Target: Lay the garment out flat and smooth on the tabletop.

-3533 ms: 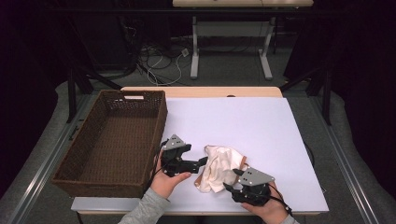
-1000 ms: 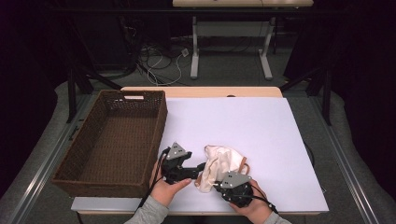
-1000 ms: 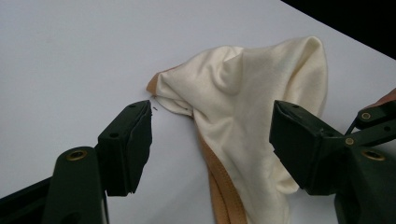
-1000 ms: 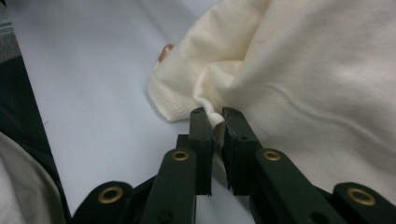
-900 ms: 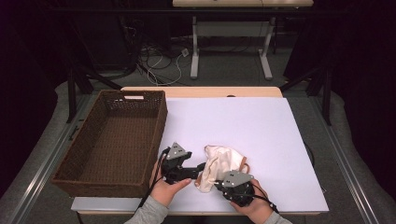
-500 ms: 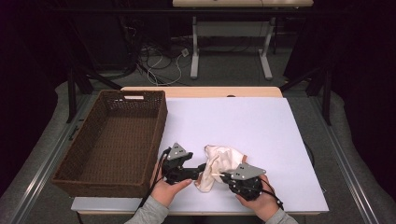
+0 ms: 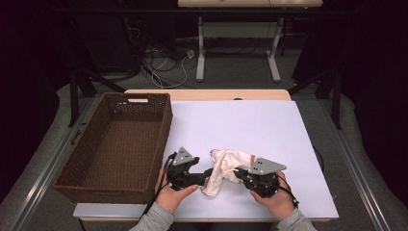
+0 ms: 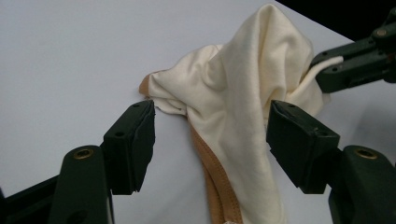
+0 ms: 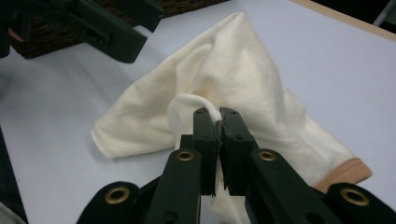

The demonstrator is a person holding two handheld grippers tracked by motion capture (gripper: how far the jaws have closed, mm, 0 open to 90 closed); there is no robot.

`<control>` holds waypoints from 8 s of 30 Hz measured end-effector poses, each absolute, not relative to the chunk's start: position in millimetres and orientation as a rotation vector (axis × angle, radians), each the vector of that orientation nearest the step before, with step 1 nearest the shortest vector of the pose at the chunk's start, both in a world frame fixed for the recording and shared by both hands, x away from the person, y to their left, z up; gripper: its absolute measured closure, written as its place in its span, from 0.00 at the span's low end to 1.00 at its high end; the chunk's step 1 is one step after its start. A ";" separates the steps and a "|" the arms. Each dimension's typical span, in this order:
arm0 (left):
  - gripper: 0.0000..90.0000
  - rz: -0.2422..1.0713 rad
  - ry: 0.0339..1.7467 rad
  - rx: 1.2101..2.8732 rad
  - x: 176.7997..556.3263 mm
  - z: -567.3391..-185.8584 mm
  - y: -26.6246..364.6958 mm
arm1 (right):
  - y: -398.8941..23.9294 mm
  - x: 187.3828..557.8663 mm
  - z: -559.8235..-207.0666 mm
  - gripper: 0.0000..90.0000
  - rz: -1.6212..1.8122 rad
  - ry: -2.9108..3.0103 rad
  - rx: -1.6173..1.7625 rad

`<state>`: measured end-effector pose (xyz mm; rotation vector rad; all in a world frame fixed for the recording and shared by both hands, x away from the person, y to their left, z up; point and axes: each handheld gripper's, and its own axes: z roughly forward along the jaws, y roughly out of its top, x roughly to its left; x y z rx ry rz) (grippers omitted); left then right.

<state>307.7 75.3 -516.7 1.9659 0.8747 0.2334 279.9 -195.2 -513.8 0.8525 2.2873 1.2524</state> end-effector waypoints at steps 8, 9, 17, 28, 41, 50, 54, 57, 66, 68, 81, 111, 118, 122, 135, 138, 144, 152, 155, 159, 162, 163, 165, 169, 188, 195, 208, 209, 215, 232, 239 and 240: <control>0.37 0.234 0.859 1.976 305.7 -518.3 71.5 | -202.9 295.6 -502.4 0.96 1.289 2.245 0.901; 0.37 0.233 0.859 1.978 305.4 -518.2 71.5 | -203.6 297.1 -501.4 0.96 1.286 2.243 0.899; 0.36 0.243 0.859 1.978 304.8 -518.6 70.9 | -206.5 313.4 -495.0 0.96 1.297 2.214 0.921; 0.36 0.250 0.864 1.992 305.5 -520.7 70.1 | -216.3 352.1 -490.4 0.96 1.349 2.156 1.064; 0.37 0.234 0.871 2.002 305.8 -525.4 68.7 | -222.6 390.6 -509.1 0.96 1.281 2.123 1.209; 0.38 0.232 0.871 2.004 306.0 -527.3 68.2 | -235.1 393.8 -523.5 0.96 1.250 2.124 1.276; 0.38 0.236 0.867 2.015 306.9 -529.0 68.2 | -241.1 396.3 -527.5 0.96 1.247 2.114 1.297; 0.38 0.232 0.871 2.014 307.2 -530.3 67.7 | -243.8 397.8 -530.0 0.96 1.239 2.108 1.315; 0.38 0.254 0.861 2.038 307.5 -532.1 67.3 | -245.7 396.1 -531.7 0.96 1.247 2.111 1.314; 0.38 0.255 0.857 2.038 307.3 -532.1 67.1 | -244.6 393.4 -529.7 0.95 1.247 2.108 1.303; 0.38 0.249 0.850 2.013 308.3 -528.5 69.0 | -237.7 372.9 -510.1 0.77 1.242 2.070 1.214; 0.38 0.290 0.858 1.970 304.8 -522.9 76.2 | -205.1 308.8 -534.9 0.62 1.150 2.271 0.987; 0.38 0.291 0.859 1.960 304.9 -523.4 74.5 | -209.6 314.9 -548.6 0.63 1.089 2.302 1.010; 0.38 0.280 0.854 1.963 306.1 -523.4 73.9 | -213.1 317.9 -551.0 0.62 1.081 2.317 1.031; 0.38 0.276 0.856 1.972 306.7 -523.9 73.8 | -208.4 327.3 -564.2 0.69 1.019 2.335 1.030; 0.38 0.272 0.862 1.967 306.5 -524.1 73.9 | -207.6 328.9 -565.4 0.76 1.047 2.333 1.036; 0.38 0.279 0.855 1.975 306.6 -524.3 74.0 | -205.2 331.3 -564.8 0.96 1.052 2.332 1.064; 0.38 0.267 0.864 1.956 305.4 -521.8 75.1 | -204.7 329.9 -555.4 1.00 1.090 2.345 1.091; 0.38 0.268 0.848 1.958 304.1 -519.3 73.7 | -207.2 326.3 -545.8 1.00 1.155 2.326 1.087; 0.38 0.264 0.839 1.968 301.9 -516.7 72.4 | -210.6 320.9 -534.1 1.00 1.208 2.299 1.064; 0.38 0.263 0.831 1.964 300.1 -515.5 70.2 | -213.3 316.8 -525.4 1.00 1.233 2.277 1.059; 0.38 0.265 0.827 1.970 299.7 -515.1 69.9 | -214.5 315.9 -522.0 1.00 1.246 2.264 1.055; 0.38 0.261 0.819 1.971 298.5 -514.5 68.2 | -217.0 315.1 -516.0 1.00 1.259 2.258 1.049; 0.38 0.226 0.806 1.980 295.7 -513.3 63.1 | -218.4 313.3 -505.0 1.00 1.295 2.234 1.039; 0.40 0.260 0.830 2.074 299.1 -527.9 42.9 | -221.8 328.2 -458.8 1.00 1.412 2.132 0.995; 0.40 0.300 0.805 2.095 298.2 -526.0 40.4 | -227.6 338.6 -448.2 1.00 1.435 2.100 1.007; 0.93 0.374 0.908 2.108 318.9 -525.4 54.4 | -241.6 350.5 -431.3 1.00 1.448 2.055 1.043; 0.94 0.385 0.907 2.106 320.8 -524.4 55.8 | -243.4 350.9 -430.0 1.00 1.445 2.050 1.045; 0.96 0.390 0.930 2.071 334.6 -519.1 60.6 | -254.8 357.7 -424.8 1.00 1.433 2.022 1.073; 0.96 0.365 1.003 2.032 365.9 -528.9 63.3 | -287.4 377.8 -412.7 1.00 1.410 1.955 1.158; 0.88 0.367 1.062 2.003 377.7 -534.7 62.9 | -280.6 395.4 -413.7 1.00 1.374 1.982 1.170; 0.88 0.349 1.059 1.996 377.4 -533.9 62.6 | -278.5 397.6 -415.2 1.00 1.366 1.990 1.174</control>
